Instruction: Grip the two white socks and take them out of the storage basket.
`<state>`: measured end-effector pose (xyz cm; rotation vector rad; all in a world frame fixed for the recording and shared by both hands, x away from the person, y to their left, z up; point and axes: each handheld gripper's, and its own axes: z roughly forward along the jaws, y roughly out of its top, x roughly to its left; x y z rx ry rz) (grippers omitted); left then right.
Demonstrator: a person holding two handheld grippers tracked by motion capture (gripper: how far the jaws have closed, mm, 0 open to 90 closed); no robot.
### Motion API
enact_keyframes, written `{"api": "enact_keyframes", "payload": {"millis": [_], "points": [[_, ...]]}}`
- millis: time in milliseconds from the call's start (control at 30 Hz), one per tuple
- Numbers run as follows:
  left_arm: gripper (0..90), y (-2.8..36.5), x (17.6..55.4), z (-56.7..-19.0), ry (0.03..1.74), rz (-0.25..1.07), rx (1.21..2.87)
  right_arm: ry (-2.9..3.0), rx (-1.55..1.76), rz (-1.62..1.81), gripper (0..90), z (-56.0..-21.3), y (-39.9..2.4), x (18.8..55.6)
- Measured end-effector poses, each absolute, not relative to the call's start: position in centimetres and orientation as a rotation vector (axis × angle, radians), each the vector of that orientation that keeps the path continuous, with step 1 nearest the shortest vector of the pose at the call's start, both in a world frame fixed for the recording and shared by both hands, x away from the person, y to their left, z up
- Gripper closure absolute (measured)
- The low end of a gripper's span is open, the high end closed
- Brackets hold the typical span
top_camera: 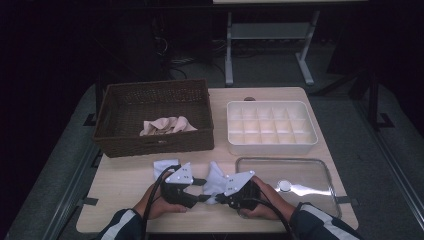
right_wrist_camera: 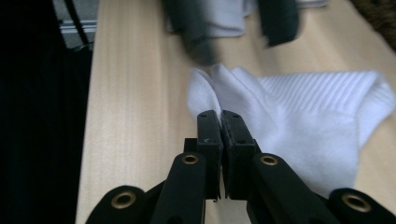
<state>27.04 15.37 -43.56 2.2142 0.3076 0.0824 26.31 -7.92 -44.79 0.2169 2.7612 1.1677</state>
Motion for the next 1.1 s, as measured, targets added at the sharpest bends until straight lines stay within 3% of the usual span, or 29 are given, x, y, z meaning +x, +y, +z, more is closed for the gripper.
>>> {"api": "enact_keyframes", "payload": {"millis": [167,333,467,533,633,800,967,1100], "points": [[43.2,15.4,26.4,-43.2,0.316,0.076,2.174,2.708,0.339,1.228,88.1,-43.7,-8.7,26.7],[56.1,14.8,26.5,-44.1,0.317,0.107,2.226,2.698,0.375,1.275,88.0,-43.5,-8.8,26.9],[77.2,14.7,26.6,-44.8,0.3,0.176,2.317,2.692,0.368,1.265,76.2,-43.5,-8.7,26.8],[79.7,14.9,26.6,-45.0,0.3,0.17,2.335,2.681,0.384,1.256,65.5,-43.6,-8.9,27.0],[86.0,15.4,26.6,-45.1,0.279,0.188,2.365,2.663,0.434,1.234,59.1,-43.7,-9.2,27.6],[80.7,15.5,26.4,-44.5,0.283,0.112,2.301,2.679,0.379,1.153,57.5,-44.2,-8.8,28.1],[65.4,13.5,25.4,-44.5,0.241,0.093,2.272,2.692,0.395,1.113,54.9,-44.7,-8.9,28.5],[65.6,11.8,25.5,-45.8,0.249,0.075,2.319,2.688,0.405,1.108,51.8,-44.9,-8.8,28.7]]}}
